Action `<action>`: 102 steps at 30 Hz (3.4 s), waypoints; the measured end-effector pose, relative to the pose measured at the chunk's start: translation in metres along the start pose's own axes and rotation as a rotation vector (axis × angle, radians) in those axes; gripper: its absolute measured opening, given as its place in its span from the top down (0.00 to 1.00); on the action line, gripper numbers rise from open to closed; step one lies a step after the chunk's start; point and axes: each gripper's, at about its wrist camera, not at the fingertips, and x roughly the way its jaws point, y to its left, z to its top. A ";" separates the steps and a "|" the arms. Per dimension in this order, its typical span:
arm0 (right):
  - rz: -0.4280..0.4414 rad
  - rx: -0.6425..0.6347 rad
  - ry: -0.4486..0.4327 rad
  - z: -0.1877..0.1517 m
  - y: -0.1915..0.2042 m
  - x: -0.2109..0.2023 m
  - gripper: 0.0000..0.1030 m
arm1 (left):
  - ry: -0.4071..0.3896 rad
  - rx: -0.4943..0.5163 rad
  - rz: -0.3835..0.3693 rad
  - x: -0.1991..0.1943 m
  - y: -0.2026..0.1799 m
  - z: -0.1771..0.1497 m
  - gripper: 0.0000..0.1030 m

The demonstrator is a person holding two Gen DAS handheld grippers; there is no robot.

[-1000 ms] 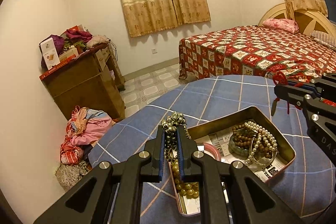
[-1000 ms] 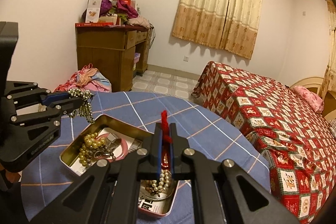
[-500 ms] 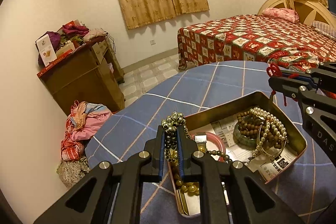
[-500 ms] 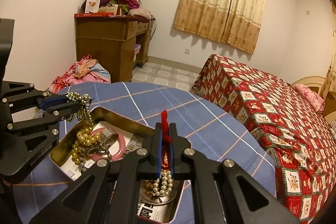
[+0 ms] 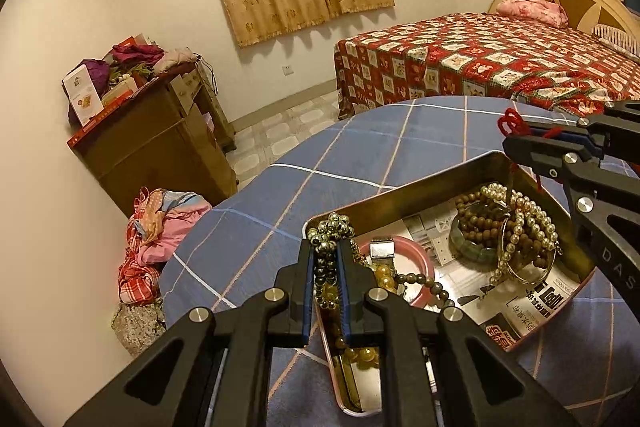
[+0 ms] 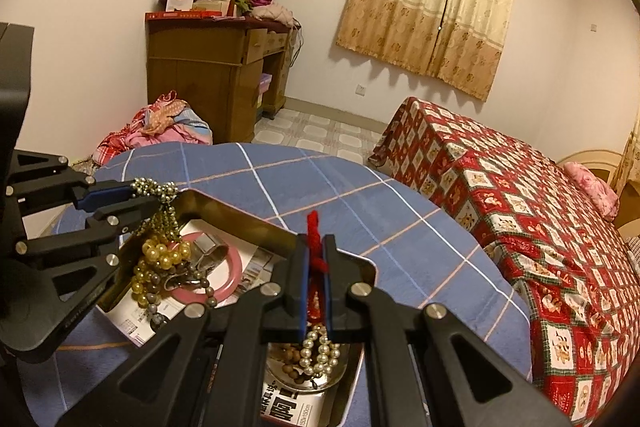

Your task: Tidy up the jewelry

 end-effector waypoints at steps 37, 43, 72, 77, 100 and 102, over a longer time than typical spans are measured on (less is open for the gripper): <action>-0.004 0.045 0.028 -0.022 -0.008 0.000 0.41 | -0.077 -0.090 0.019 -0.033 0.015 -0.012 0.15; -0.036 0.094 0.015 -0.032 -0.018 -0.031 0.33 | -0.104 -0.125 0.020 -0.070 0.026 -0.019 0.15; -0.023 0.163 -0.077 -0.042 -0.020 -0.085 0.25 | -0.120 -0.176 0.047 -0.114 0.029 -0.041 0.15; -0.025 0.167 -0.083 -0.042 -0.021 -0.090 0.24 | -0.124 -0.180 0.051 -0.118 0.030 -0.040 0.15; -0.025 0.170 -0.095 -0.037 -0.023 -0.096 0.23 | -0.129 -0.189 0.063 -0.126 0.037 -0.038 0.15; -0.026 0.169 -0.095 -0.037 -0.023 -0.096 0.23 | -0.126 -0.189 0.065 -0.125 0.036 -0.038 0.15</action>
